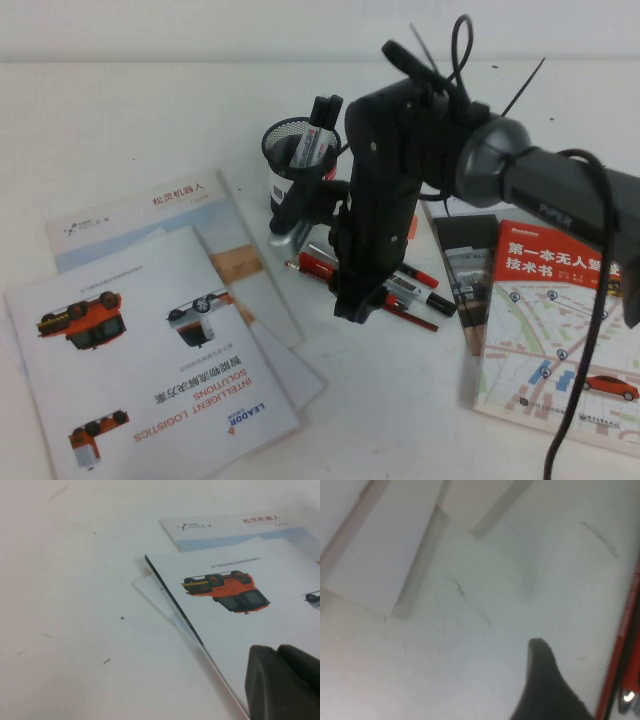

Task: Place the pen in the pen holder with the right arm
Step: Pick up the pen on the table, then place the pen onto the pen holder

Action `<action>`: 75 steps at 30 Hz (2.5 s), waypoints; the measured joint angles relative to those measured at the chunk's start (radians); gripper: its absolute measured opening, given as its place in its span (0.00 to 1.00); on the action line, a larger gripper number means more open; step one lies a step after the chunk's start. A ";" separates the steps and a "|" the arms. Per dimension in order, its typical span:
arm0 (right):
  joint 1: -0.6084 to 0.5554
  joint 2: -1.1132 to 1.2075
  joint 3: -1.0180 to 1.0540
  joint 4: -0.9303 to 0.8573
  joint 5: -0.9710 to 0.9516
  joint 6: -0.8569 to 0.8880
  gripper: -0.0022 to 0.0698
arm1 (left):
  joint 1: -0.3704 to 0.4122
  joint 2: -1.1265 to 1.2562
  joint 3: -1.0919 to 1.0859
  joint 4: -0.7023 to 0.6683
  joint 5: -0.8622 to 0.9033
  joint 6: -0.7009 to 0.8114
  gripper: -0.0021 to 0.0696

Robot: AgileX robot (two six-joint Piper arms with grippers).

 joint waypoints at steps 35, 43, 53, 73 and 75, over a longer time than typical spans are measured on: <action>-0.029 0.105 -0.046 -0.029 -0.041 -0.022 0.43 | 0.000 0.000 0.000 0.000 0.000 0.000 0.03; -0.029 0.107 -0.049 -0.011 -0.046 0.000 0.12 | 0.000 0.000 0.000 0.000 0.000 0.000 0.03; -0.029 0.125 -0.193 -0.003 -0.016 0.095 0.12 | 0.000 0.000 0.000 0.000 0.000 0.000 0.03; -0.031 -0.168 -0.012 0.863 -0.379 -0.314 0.12 | 0.000 0.000 0.000 0.000 0.000 0.000 0.03; -0.010 -0.230 0.079 1.013 -0.481 -0.477 0.12 | 0.000 0.000 0.000 0.000 0.000 0.000 0.03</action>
